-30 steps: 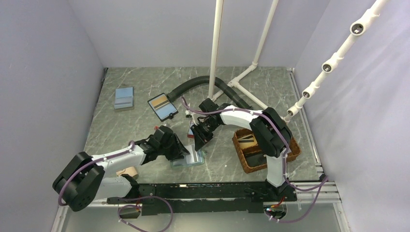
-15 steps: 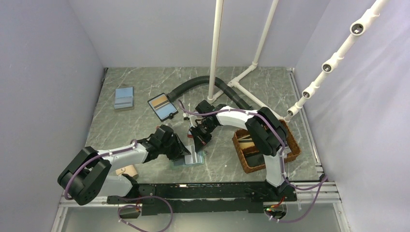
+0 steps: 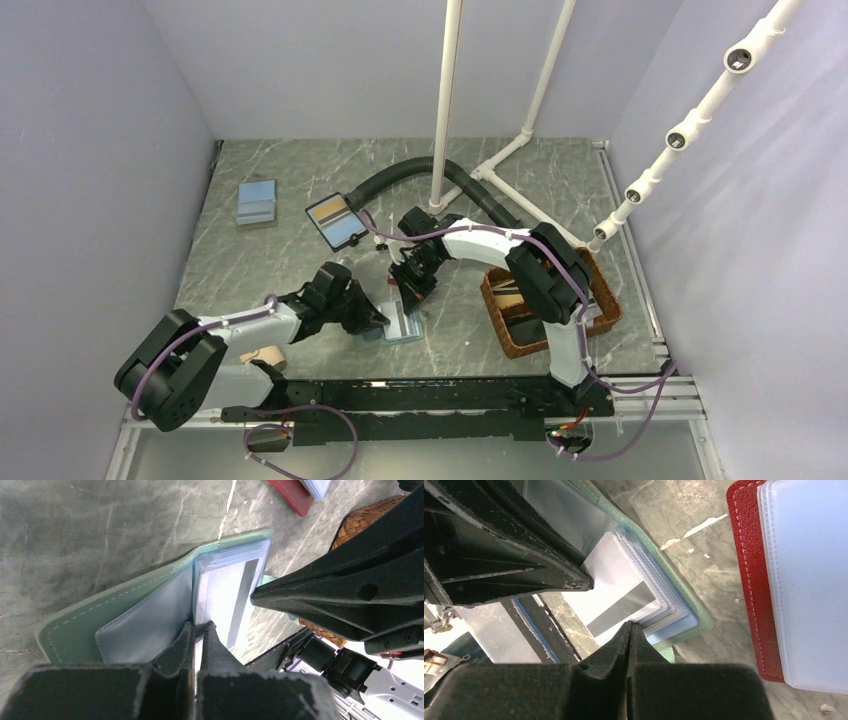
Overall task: Take the credit cards out of the card holder
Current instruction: Remove the credit card from the card holder.
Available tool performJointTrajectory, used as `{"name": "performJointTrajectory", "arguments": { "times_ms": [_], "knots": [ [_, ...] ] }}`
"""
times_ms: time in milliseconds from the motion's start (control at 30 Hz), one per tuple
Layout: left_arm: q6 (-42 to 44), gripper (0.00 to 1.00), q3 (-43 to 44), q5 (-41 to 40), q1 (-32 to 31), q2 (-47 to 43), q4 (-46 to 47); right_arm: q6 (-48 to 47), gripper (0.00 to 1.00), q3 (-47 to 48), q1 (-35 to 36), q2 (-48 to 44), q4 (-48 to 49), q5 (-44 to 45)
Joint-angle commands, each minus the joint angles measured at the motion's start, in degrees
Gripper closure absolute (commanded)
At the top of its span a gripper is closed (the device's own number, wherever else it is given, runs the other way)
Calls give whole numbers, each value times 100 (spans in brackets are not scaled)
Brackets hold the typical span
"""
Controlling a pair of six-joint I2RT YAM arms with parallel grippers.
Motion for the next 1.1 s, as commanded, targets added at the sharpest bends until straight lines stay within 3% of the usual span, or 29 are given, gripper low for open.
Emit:
{"name": "performJointTrajectory", "arguments": {
  "times_ms": [0, 400, 800, 1067],
  "knots": [
    [-20, 100, -212, 10, -22, -193, 675, -105, 100, -84, 359, 396, 337, 502],
    [-211, 100, -1166, 584, 508, -1612, 1067, -204, 100, -113, 363, 549, 215, 745],
    [-172, 100, -1285, 1016, 764, -2219, 413, -278, 100, -127, 363, 635, 205, 820],
    [66, 100, -1136, 1090, 882, -2717, -553, -300, 100, -109, 363, 705, 179, 837]
  ]
}}
